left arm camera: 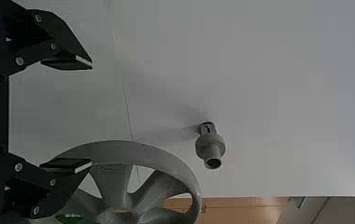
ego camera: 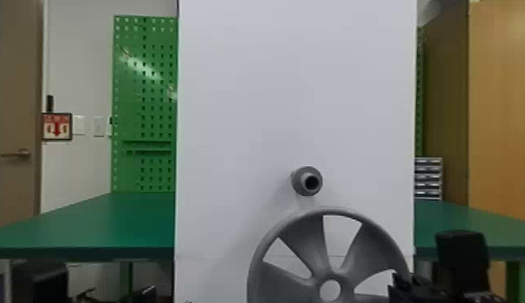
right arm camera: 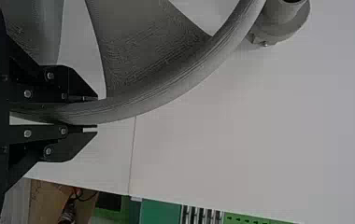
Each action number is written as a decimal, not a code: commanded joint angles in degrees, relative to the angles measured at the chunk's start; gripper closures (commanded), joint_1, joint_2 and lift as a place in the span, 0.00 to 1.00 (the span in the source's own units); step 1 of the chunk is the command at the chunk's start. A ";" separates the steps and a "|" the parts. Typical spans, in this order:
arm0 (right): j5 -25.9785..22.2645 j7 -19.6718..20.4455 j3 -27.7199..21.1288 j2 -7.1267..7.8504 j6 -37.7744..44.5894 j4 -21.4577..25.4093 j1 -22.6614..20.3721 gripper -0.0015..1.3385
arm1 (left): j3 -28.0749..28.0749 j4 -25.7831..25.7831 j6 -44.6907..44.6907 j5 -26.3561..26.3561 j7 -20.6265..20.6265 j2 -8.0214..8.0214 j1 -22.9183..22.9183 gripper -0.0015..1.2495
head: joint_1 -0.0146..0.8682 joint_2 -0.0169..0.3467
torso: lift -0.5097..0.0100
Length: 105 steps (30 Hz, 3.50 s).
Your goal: Hold the wheel and insert it
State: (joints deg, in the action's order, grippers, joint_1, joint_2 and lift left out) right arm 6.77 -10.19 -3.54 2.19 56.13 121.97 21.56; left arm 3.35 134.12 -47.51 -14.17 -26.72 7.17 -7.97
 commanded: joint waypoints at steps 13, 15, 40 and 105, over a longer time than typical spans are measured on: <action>0.44 0.08 0.64 0.63 2.40 0.47 4.02 0.85 | -0.54 0.00 -0.03 -0.07 0.00 0.39 -0.21 0.40 | 0.02 0.06 | 0.02; 0.44 0.08 0.72 0.71 2.75 0.47 4.37 0.85 | -0.54 0.00 -0.03 0.02 0.08 0.39 -0.21 0.40 | 0.02 0.06 | 0.02; 1.40 0.88 3.62 1.07 8.91 -0.50 13.33 0.85 | -1.68 0.00 -0.03 0.81 0.17 0.39 -0.82 0.40 | 0.02 0.06 | 0.02; -0.62 3.60 4.15 1.68 14.27 -6.57 27.22 0.85 | -5.37 -2.29 -0.12 -1.74 0.70 1.18 -2.58 0.40 | 0.02 0.06 | 0.02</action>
State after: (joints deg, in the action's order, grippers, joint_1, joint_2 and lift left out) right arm 6.13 -6.63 0.42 3.87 70.38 115.60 48.43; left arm -1.99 131.95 -47.63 -15.90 -26.02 8.30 -10.54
